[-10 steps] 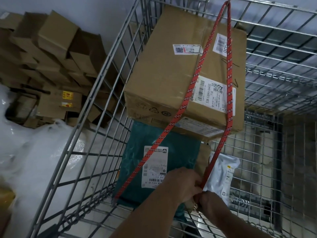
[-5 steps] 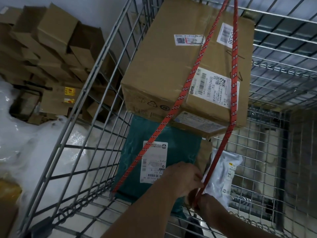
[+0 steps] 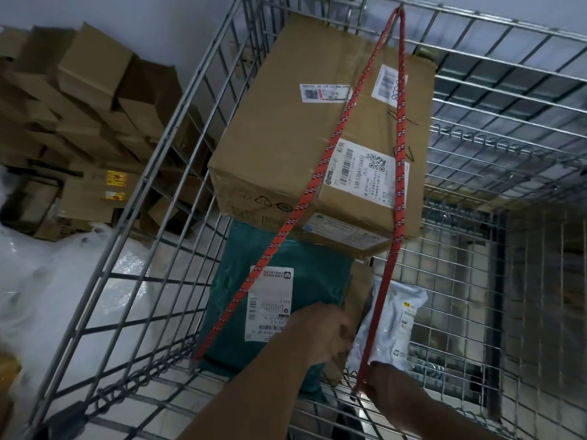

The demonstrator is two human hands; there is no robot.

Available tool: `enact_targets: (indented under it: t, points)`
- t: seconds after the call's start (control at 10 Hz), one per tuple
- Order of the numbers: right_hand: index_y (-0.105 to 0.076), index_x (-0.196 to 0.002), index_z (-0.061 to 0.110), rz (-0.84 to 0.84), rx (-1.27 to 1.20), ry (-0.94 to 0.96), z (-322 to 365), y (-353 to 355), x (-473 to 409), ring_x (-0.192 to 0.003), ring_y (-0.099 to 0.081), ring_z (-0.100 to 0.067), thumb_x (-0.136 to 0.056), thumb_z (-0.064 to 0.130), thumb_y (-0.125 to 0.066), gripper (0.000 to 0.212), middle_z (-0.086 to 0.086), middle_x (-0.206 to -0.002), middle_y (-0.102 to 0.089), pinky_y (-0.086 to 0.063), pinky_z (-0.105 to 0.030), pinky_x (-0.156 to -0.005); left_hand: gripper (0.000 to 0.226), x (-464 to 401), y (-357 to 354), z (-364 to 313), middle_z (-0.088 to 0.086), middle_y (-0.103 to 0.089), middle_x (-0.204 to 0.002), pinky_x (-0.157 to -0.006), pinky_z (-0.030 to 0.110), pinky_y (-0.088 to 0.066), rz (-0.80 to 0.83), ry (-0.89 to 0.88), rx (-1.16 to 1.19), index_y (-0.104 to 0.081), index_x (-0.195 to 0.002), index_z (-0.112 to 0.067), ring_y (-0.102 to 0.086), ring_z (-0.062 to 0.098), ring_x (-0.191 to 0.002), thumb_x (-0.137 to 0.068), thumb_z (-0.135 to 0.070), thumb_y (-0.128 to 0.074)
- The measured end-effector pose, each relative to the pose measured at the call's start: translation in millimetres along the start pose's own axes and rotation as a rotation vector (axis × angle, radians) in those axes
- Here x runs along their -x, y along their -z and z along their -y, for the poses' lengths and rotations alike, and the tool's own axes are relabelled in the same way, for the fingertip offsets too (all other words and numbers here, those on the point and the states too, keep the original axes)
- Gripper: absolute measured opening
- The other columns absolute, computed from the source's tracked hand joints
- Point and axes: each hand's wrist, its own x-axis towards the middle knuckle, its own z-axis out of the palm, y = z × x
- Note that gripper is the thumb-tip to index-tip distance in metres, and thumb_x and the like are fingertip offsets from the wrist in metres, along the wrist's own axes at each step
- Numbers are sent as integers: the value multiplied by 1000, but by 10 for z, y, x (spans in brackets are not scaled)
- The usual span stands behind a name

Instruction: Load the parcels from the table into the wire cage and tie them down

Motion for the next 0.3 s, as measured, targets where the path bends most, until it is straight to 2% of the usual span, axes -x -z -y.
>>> enact_targets:
  t: [0.1, 0.2, 0.3]
  points:
    - [-60, -133, 17, -178, 125, 16, -16, 120, 22, -120, -60, -19, -104, 28, -46, 34, -5, -131, -64, -39, -14, -91, 23, 25, 14, -38, 0, -73, -118, -91, 33, -55, 4, 10, 4, -72, -117, -24, -70, 19, -96, -95, -26, -68]
    - [-61, -130, 18, -128, 132, 20, 101, 382, 67, -115, -62, -22, -99, 36, -53, 37, -6, -127, -67, -44, -23, -92, 26, 53, 53, -78, 1, -70, -125, -89, 27, -51, 24, 30, 38, -69, -124, -21, -68, 18, -104, -99, -27, -63]
    - [-60, -129, 24, -143, 88, 10, 204, 625, 101, -111, -64, -21, -94, 48, -56, 42, -4, -126, -67, -50, -28, -91, 26, 157, 158, -198, 2, -69, -125, -92, 28, -51, 4, 83, 28, -68, -125, -21, -67, 18, -105, -100, -26, -60]
